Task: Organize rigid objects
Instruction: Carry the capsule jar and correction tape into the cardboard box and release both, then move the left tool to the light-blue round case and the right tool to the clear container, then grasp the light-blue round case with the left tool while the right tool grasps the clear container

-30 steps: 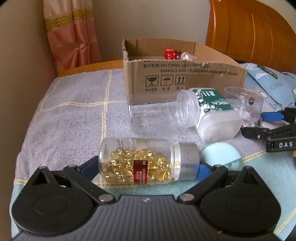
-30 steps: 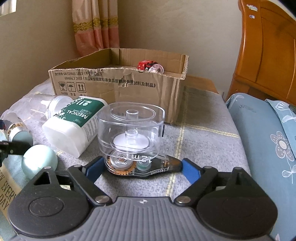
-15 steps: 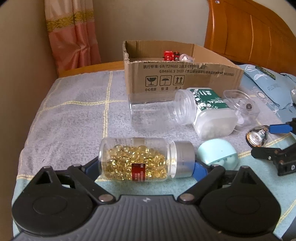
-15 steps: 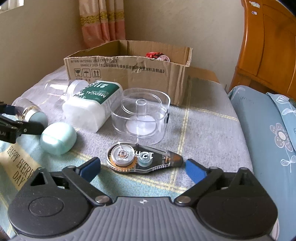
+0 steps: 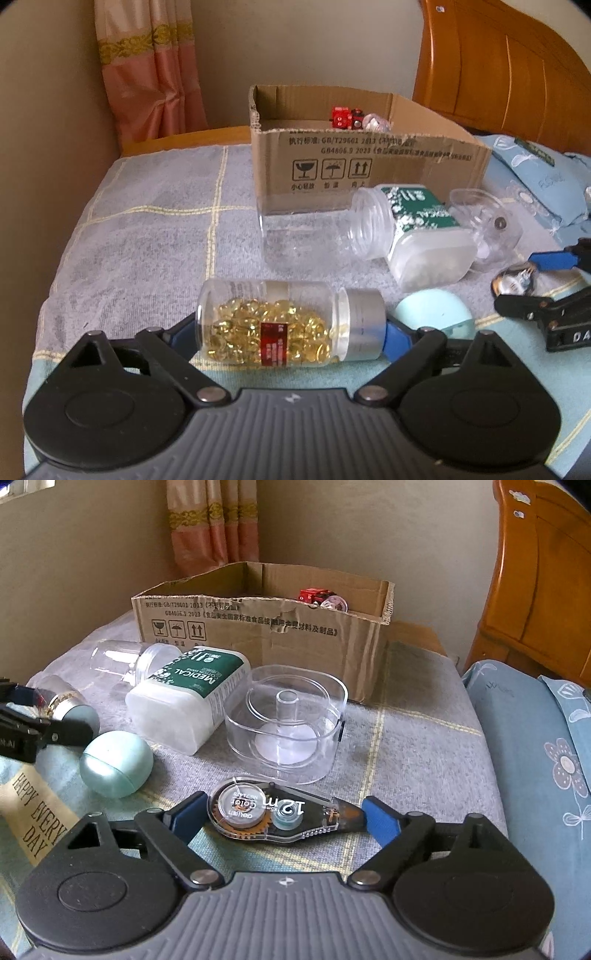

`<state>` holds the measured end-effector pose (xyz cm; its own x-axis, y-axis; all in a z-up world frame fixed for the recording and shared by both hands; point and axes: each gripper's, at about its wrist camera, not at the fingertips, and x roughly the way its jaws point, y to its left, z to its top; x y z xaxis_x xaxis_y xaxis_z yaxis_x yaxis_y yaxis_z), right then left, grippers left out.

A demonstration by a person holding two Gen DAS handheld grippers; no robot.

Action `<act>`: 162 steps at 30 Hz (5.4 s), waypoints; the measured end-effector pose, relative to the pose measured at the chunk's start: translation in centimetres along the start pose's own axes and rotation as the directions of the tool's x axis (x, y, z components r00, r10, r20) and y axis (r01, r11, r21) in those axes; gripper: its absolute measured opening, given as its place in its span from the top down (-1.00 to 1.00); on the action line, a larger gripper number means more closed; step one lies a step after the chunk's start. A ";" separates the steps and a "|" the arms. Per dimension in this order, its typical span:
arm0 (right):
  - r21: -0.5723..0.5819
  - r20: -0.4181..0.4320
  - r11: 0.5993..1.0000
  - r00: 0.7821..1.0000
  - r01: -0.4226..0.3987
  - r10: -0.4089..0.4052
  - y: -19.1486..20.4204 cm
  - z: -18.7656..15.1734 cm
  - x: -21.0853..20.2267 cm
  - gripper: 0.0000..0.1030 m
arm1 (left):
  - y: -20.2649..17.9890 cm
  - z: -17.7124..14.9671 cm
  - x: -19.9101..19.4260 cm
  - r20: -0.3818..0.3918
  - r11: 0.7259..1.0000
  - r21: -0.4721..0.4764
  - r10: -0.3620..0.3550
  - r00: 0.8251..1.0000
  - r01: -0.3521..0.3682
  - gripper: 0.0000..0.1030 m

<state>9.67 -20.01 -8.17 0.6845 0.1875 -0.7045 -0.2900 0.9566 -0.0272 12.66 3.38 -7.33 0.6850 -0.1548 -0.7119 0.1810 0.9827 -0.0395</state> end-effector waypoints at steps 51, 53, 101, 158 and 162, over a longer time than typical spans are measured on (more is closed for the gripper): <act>0.020 0.085 1.000 0.996 -0.014 0.012 -4.2 18.7 3.8 -1.00 | -1.6 23.5 7.5 -0.108 0.962 0.253 -0.080 0.991 0.105 -0.81; 0.006 0.087 1.000 0.996 0.001 -0.001 -4.1 18.2 3.2 -1.00 | -1.6 23.9 8.6 -0.122 0.965 0.241 -0.077 0.990 0.105 -0.81; 0.074 -0.061 0.993 0.994 0.094 -0.089 -0.4 3.8 -0.7 -1.00 | -1.4 6.8 -1.4 0.011 0.992 0.120 -0.037 0.999 0.036 -0.97; 0.132 0.000 0.985 0.994 0.113 -0.114 -0.7 2.4 3.4 -1.00 | -4.4 0.5 0.9 -0.118 0.995 -0.038 0.086 0.989 -0.091 -0.74; 0.128 0.009 0.986 0.994 0.108 -0.110 -0.7 2.4 3.5 -1.00 | -5.0 0.8 1.2 -0.110 0.995 -0.037 0.091 0.990 -0.096 -0.75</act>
<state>13.86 -19.48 -8.96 0.7184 0.0831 -0.6907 -0.1265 0.9919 -0.0122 13.12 -1.84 -7.43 0.6166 -0.0521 -0.7856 0.0882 0.9961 0.0032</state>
